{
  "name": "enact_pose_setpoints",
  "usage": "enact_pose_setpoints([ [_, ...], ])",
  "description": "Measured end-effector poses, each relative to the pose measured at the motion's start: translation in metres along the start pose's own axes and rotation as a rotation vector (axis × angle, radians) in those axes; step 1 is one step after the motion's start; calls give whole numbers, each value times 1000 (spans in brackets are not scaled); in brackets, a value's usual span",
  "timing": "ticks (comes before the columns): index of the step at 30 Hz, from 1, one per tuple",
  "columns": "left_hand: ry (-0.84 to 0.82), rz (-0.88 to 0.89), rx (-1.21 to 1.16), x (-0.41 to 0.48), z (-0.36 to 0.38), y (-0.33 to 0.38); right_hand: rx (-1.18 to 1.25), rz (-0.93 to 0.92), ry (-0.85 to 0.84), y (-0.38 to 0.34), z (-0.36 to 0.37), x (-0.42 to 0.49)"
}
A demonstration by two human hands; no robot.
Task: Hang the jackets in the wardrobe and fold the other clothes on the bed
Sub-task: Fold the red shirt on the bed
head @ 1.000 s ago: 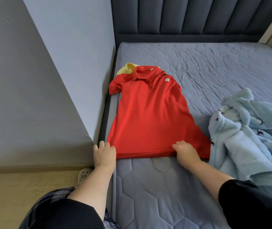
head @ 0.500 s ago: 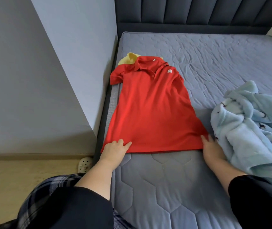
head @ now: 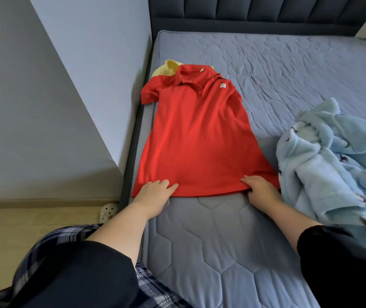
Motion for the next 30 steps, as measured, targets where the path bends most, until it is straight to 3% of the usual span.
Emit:
enact_pose_setpoints([
  [4,15,-73,-286,-2,2,-7,13,217,69,18,-25,4],
  [6,192,-146,-412,-1,-11,-13,39,160,264,4,-45,7],
  [8,341,-162,-365,2,-20,-15,88,-18,430,-25,-53,11],
  [13,114,-216,-210,16,6,-17,-116,-98,-2,-60,8,43],
  [18,153,-248,-202,35,2,-21,5,43,265,-50,-22,79],
  [23,156,-274,-231,79,-2,-15,-40,162,-18,-31,-1,119],
  [30,294,-153,-80,135,-15,-18,45,370,-16,-27,17,141],
])
Point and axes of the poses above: each hand's wrist, its own x-axis towards the middle knuckle, its own z-axis out of the palm, y = z × x, the point moved 8 cm from there along x, towards the middle knuckle, and after that the axes turned 3 degrees about -x, right-handed, at the moved point
